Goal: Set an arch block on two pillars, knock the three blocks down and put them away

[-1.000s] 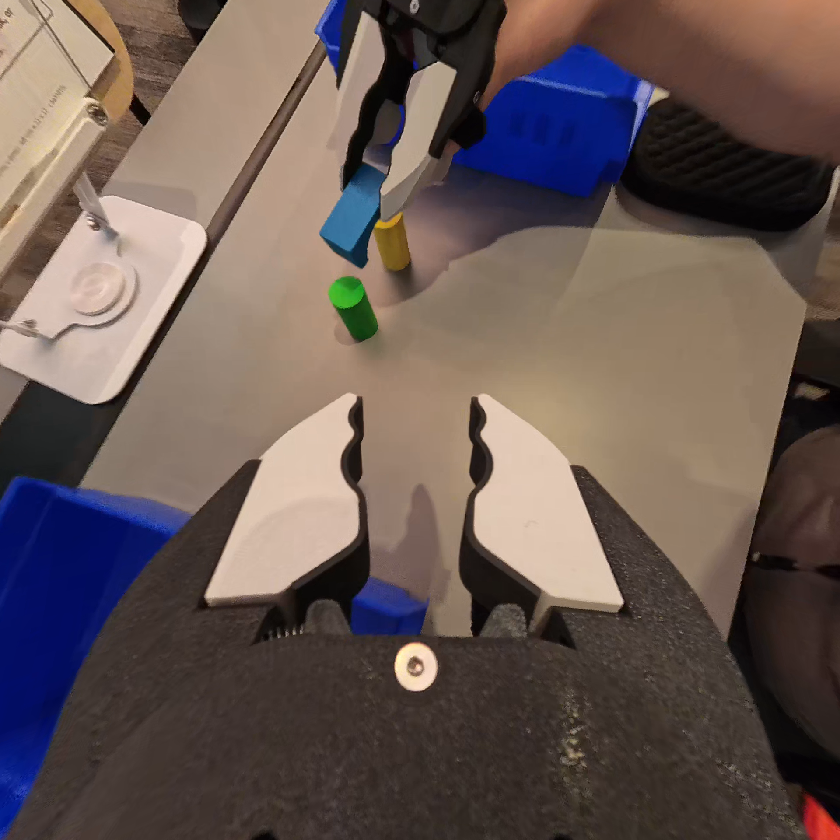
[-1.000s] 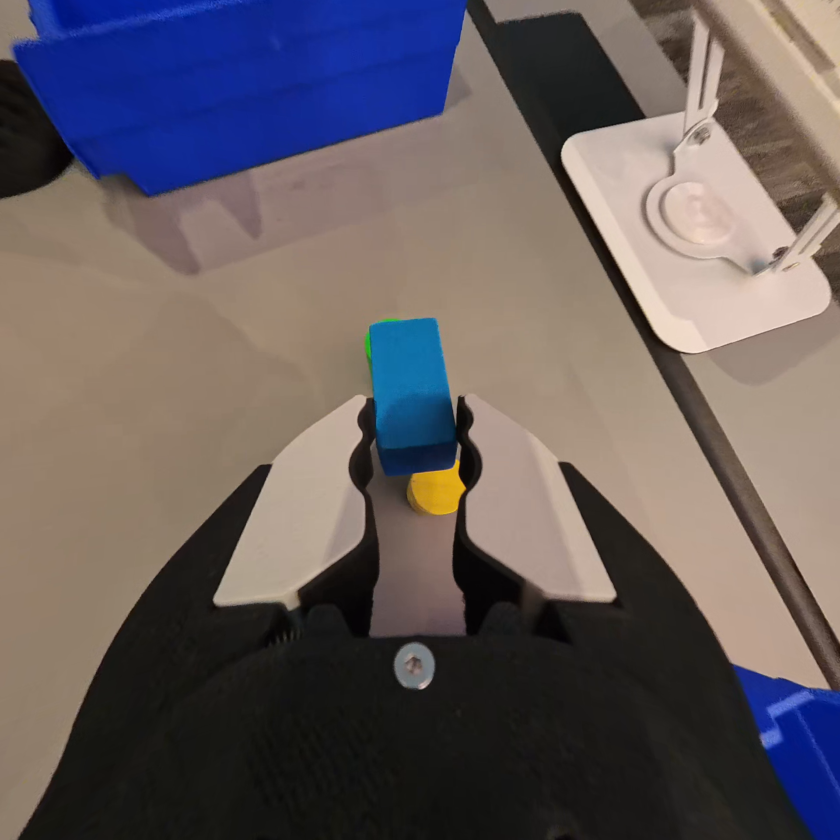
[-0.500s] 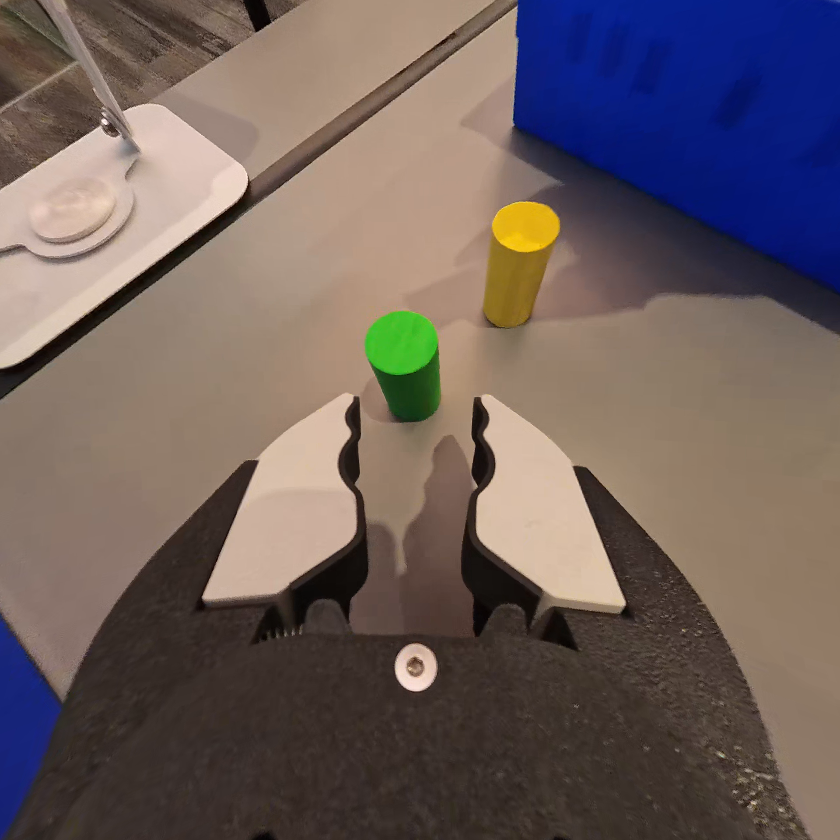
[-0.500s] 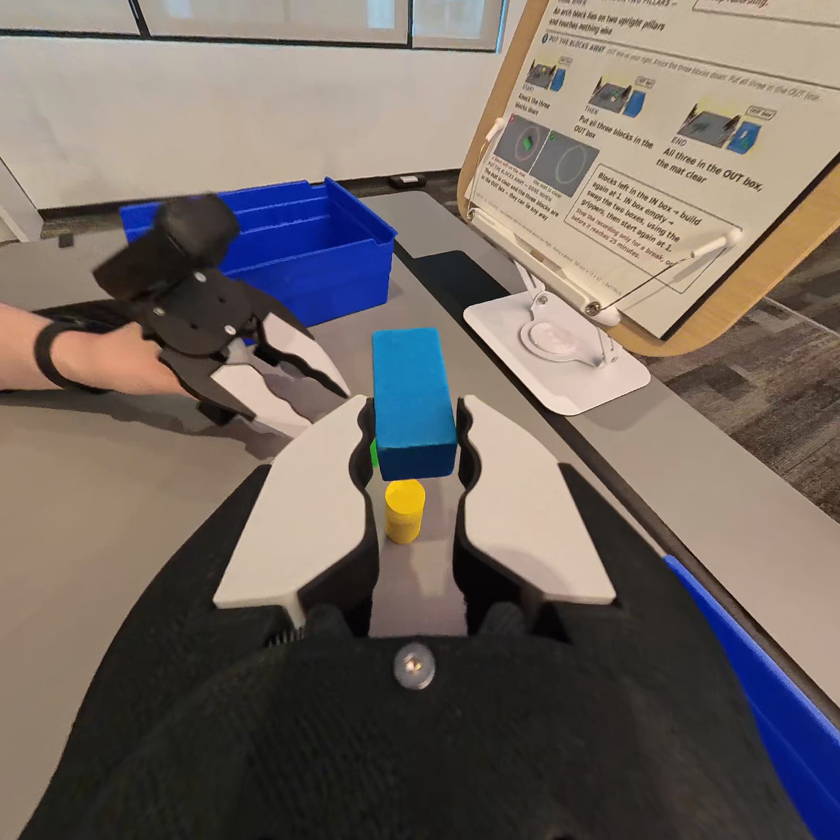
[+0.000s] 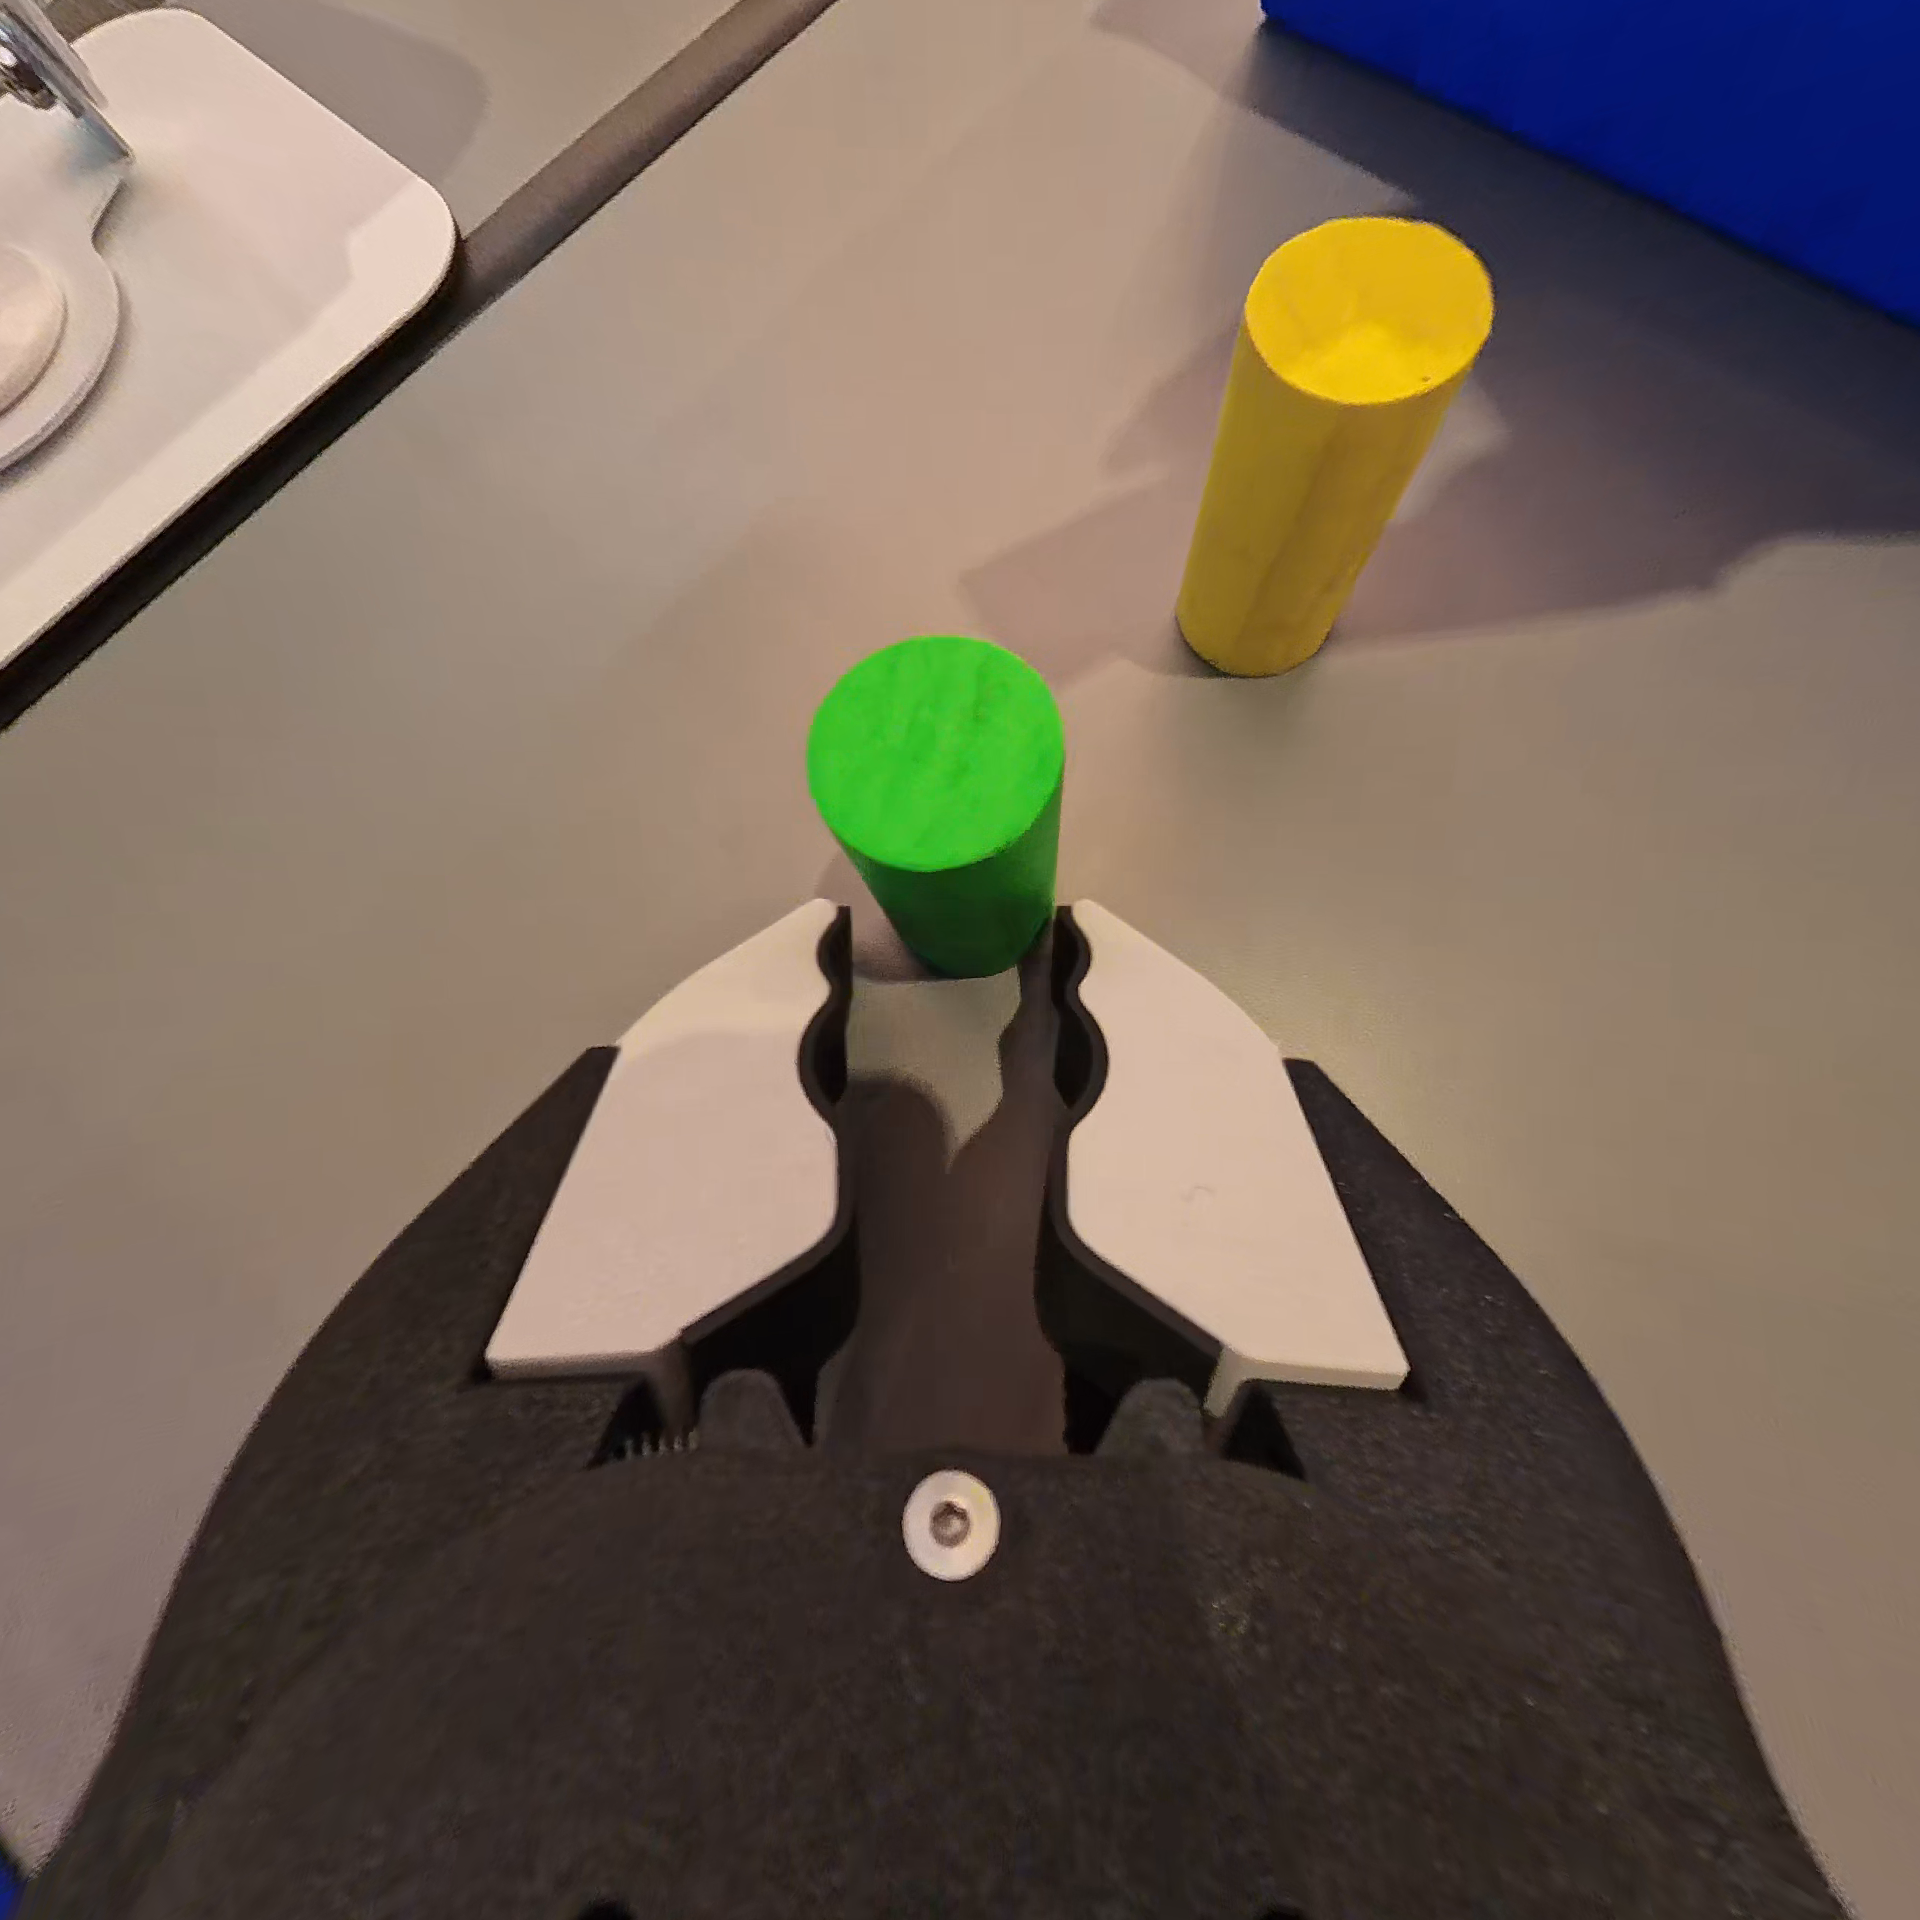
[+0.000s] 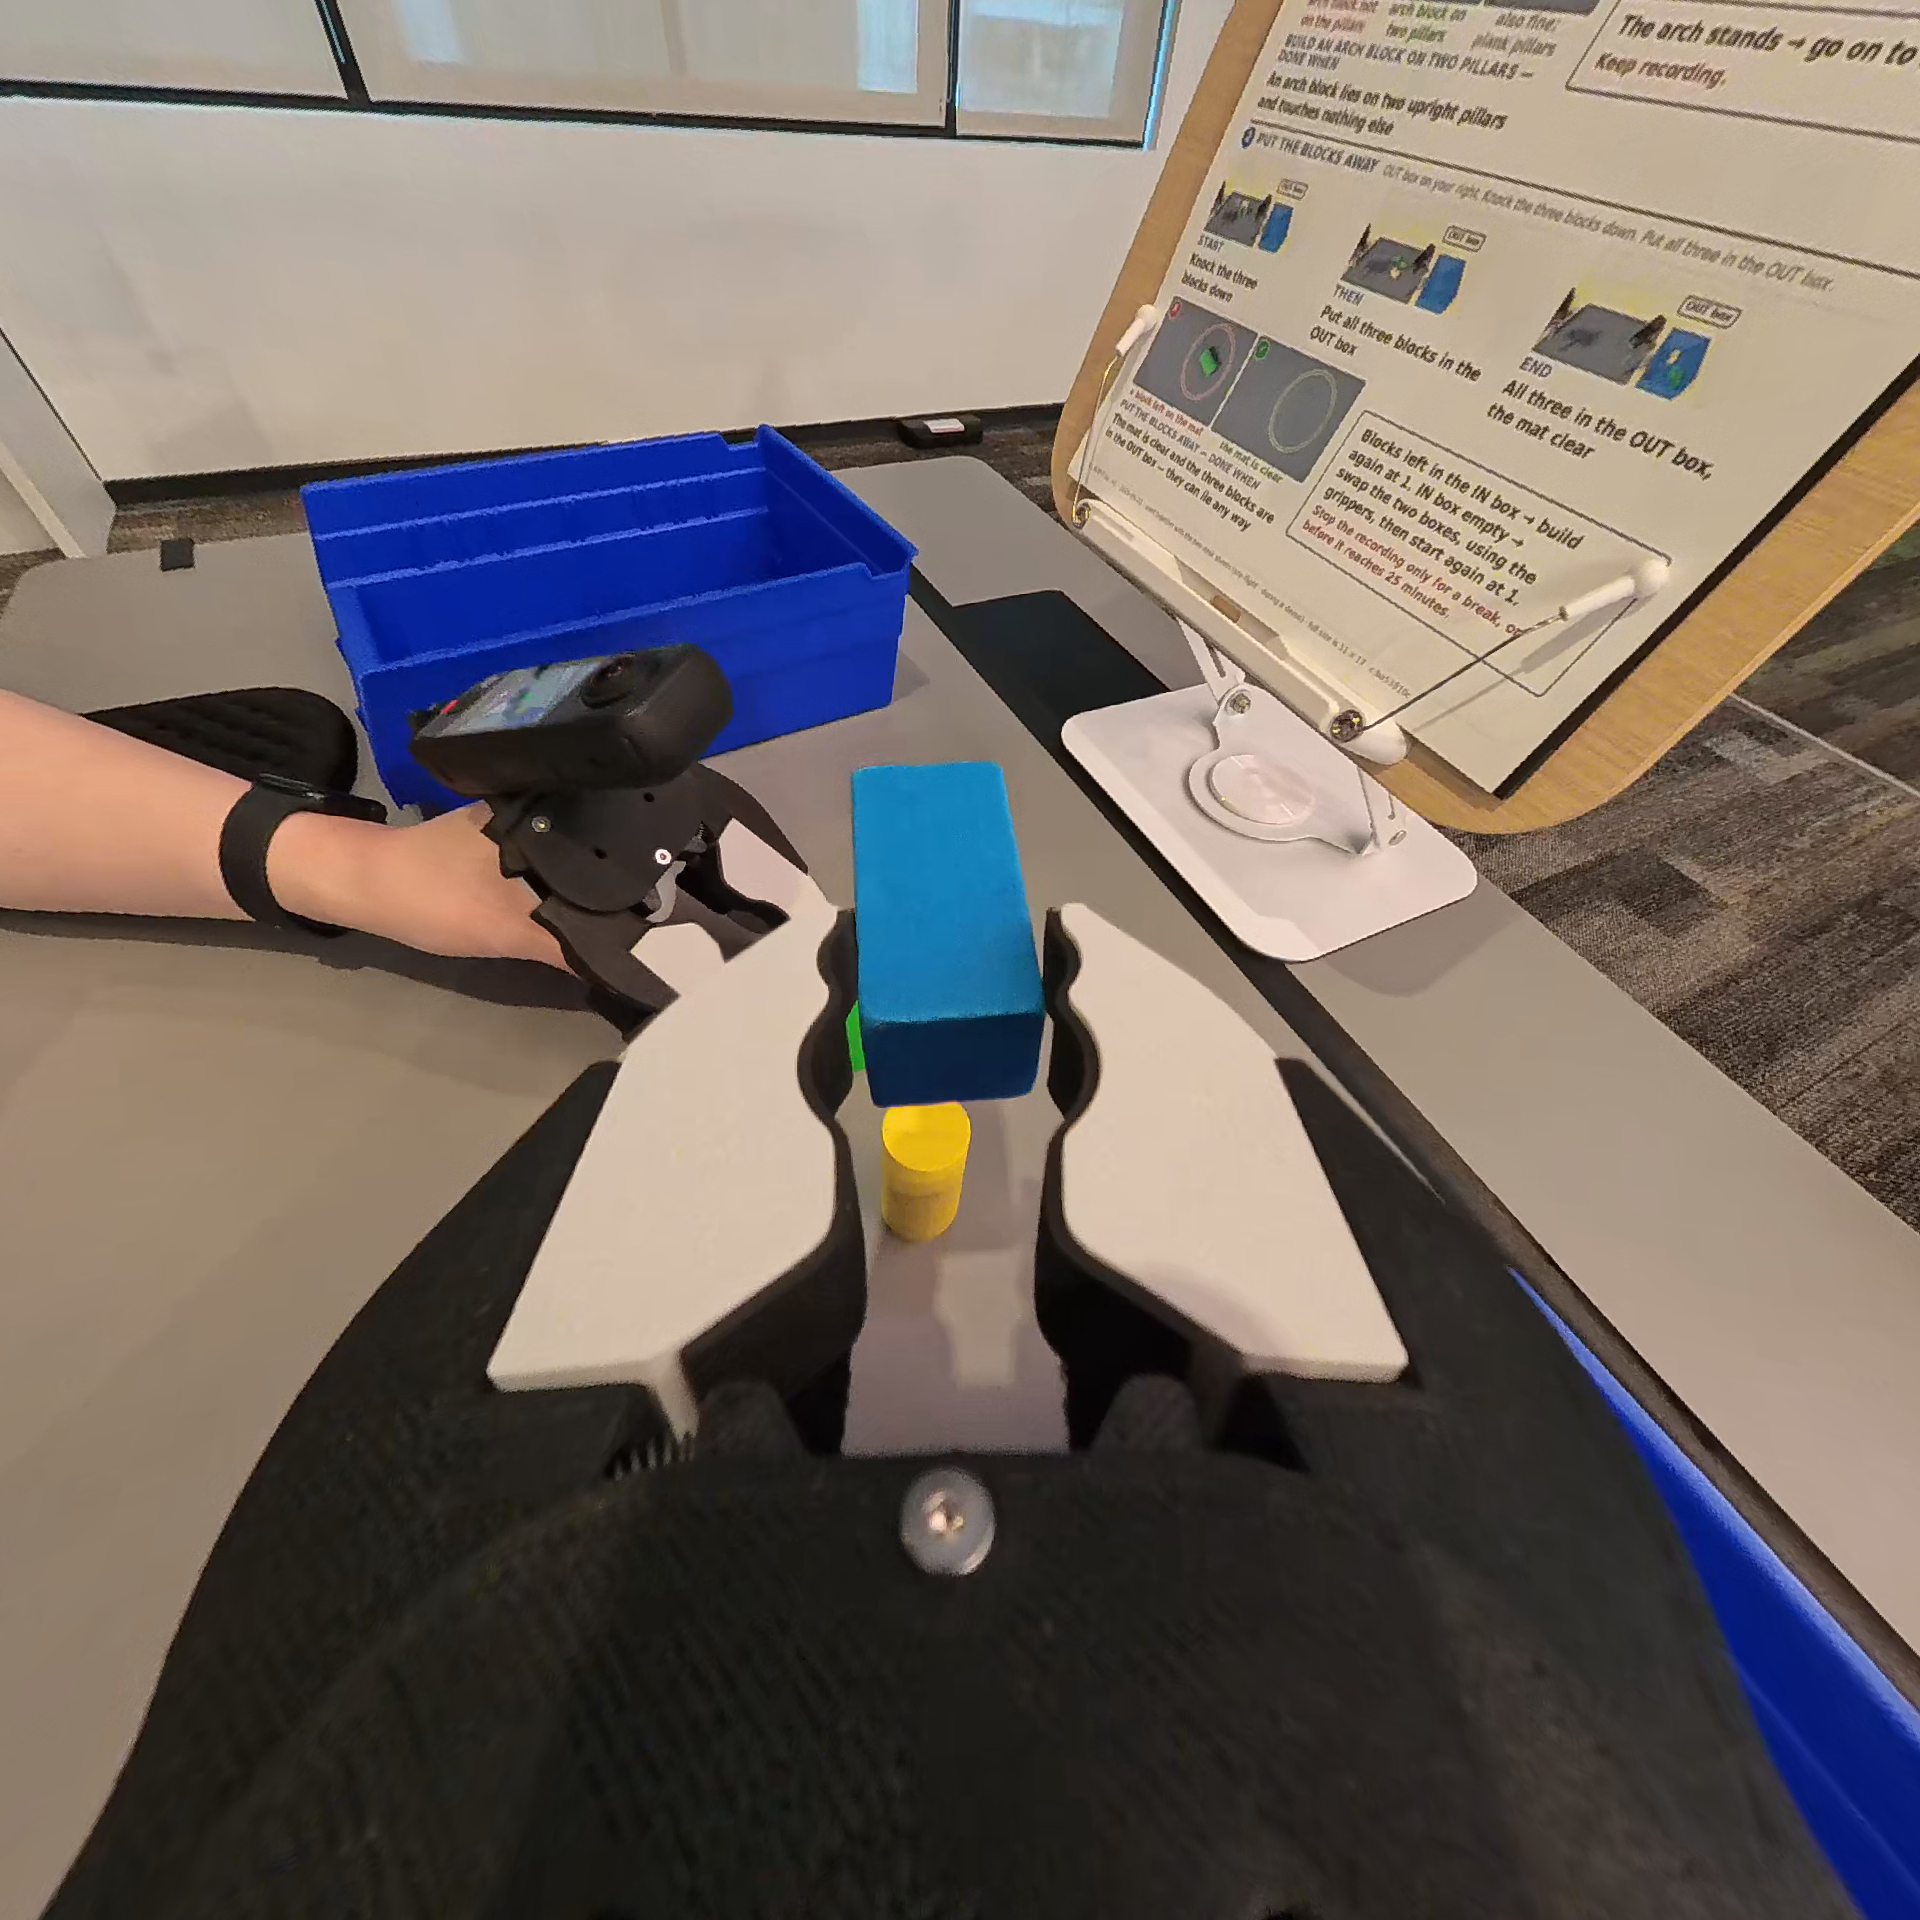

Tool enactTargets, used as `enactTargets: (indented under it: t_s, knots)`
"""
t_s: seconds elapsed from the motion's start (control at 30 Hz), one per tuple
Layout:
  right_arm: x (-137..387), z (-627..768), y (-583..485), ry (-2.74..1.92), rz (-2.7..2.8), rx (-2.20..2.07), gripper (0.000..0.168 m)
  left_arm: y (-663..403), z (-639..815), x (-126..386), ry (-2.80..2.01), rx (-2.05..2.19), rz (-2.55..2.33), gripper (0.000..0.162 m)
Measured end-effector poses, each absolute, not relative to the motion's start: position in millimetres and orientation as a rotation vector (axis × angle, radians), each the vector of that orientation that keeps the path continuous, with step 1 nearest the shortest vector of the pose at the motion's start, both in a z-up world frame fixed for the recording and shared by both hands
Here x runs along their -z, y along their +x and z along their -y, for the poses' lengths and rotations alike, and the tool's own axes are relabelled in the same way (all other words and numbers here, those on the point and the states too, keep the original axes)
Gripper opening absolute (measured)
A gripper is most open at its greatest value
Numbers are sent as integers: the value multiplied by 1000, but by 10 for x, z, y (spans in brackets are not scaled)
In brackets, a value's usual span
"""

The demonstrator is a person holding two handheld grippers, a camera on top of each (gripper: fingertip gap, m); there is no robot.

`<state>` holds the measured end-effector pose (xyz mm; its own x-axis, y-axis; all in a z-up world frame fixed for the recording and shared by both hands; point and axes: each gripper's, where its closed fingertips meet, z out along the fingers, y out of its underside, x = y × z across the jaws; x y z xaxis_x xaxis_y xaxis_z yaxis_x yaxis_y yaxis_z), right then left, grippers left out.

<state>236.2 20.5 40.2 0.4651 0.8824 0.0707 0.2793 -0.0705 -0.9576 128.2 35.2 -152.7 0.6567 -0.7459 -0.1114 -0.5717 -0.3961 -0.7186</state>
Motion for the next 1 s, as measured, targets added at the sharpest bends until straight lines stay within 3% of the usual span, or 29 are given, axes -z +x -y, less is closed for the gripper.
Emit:
enactTargets:
  t_s: [0.6,0.67,0.8,1.0]
  knots:
    - [8,-289,2271,-1747,1120,-669,35,1461,-431,1539,-2082,321,-1067,33]
    - [70,-286,2239,-1761,1141,-671,35,1460,-449,1530,-2070,301,-1068,38]
    - [211,-291,2175,-1796,1157,-691,35,1450,-436,1405,-2046,350,-1036,66]
    - [301,-363,2032,-1801,1233,-621,35,1309,-246,1064,-1990,506,-985,67]
